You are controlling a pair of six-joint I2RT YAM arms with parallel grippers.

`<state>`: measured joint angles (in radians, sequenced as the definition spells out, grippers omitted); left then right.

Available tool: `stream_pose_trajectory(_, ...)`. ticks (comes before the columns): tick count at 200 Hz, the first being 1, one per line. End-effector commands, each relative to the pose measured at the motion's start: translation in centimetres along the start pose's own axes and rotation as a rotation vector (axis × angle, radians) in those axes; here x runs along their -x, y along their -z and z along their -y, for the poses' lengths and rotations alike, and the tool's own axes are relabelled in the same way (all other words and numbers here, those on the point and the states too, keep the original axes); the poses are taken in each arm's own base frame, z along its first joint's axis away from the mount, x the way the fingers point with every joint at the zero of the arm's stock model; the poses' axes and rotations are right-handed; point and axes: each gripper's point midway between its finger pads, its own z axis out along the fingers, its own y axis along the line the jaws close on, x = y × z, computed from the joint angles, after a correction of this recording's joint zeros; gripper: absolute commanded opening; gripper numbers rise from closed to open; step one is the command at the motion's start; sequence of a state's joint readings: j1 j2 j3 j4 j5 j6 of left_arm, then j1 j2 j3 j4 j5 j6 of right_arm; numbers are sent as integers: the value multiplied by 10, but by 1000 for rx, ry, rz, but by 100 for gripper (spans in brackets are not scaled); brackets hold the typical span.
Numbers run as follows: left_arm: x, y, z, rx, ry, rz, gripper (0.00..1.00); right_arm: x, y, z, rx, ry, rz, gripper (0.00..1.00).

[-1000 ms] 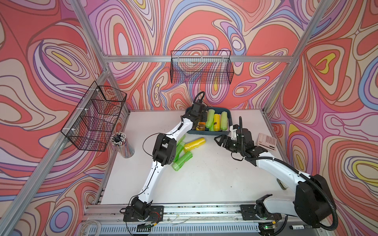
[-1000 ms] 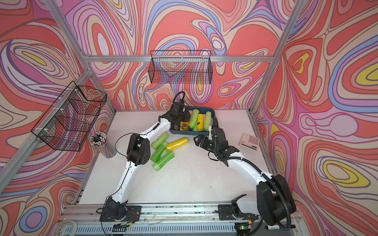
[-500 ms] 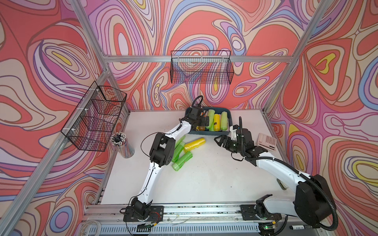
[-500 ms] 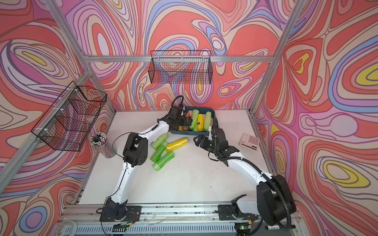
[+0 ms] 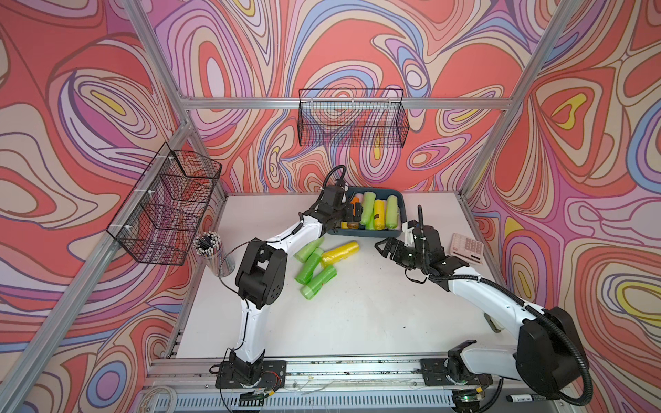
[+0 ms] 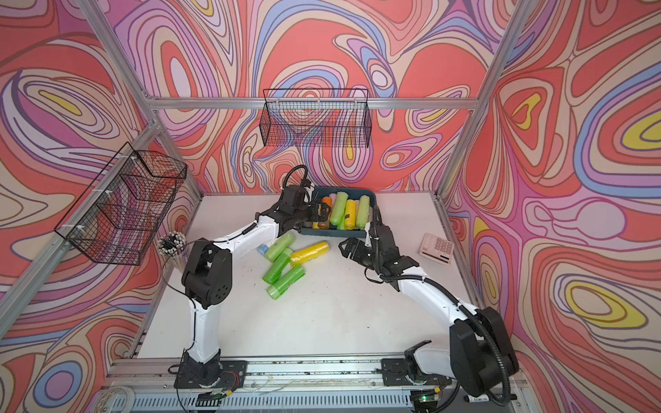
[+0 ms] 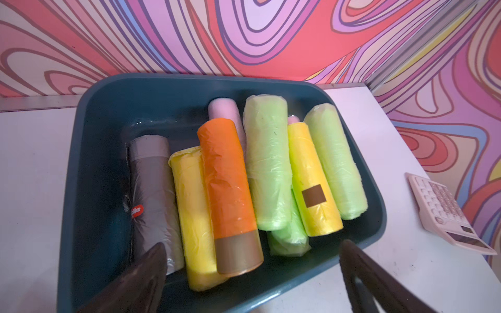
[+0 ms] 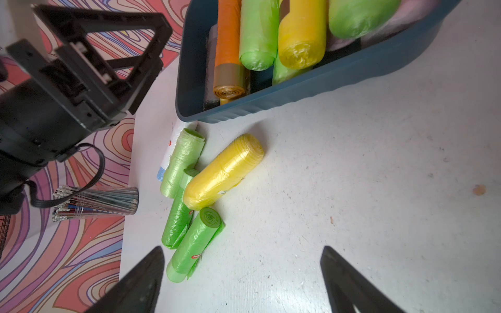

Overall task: Put the roll of trash bags into the storage box
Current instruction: Place the roll of trash bags in the storage box, then pick up the roll of trash bags from the center of the board.

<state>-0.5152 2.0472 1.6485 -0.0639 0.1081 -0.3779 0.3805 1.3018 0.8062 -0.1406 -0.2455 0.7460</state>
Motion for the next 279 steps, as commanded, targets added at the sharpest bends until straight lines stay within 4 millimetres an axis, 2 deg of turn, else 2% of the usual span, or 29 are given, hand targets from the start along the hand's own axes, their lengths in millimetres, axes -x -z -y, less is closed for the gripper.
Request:
stream_pose_trajectory(1, 10, 22, 4, -28, 21, 42, 100, -3, -3, -1, 8, -24, -12, 93)
stream_pose_trajectory(46, -2, 65, 1, -25, 60, 55, 100, -15, -9, 1, 10, -56, -24, 93)
stream_pose_trajectory(105, -29, 120, -1, -53, 103, 61, 100, -40, -30, -16, 20, -63, -53, 91)
stream_pose_trajectory(163, -64, 167, -21, 4, 123, 73, 100, -51, -57, -19, 13, -133, -51, 87)
stream_pose_trajectory(220, -84, 200, -30, 29, 130, 73, 100, -49, -87, -26, 13, -212, -39, 76)
stream_pose_trajectory(279, -95, 214, -26, -15, 153, 61, 100, -49, -115, -39, 24, -221, -51, 73)
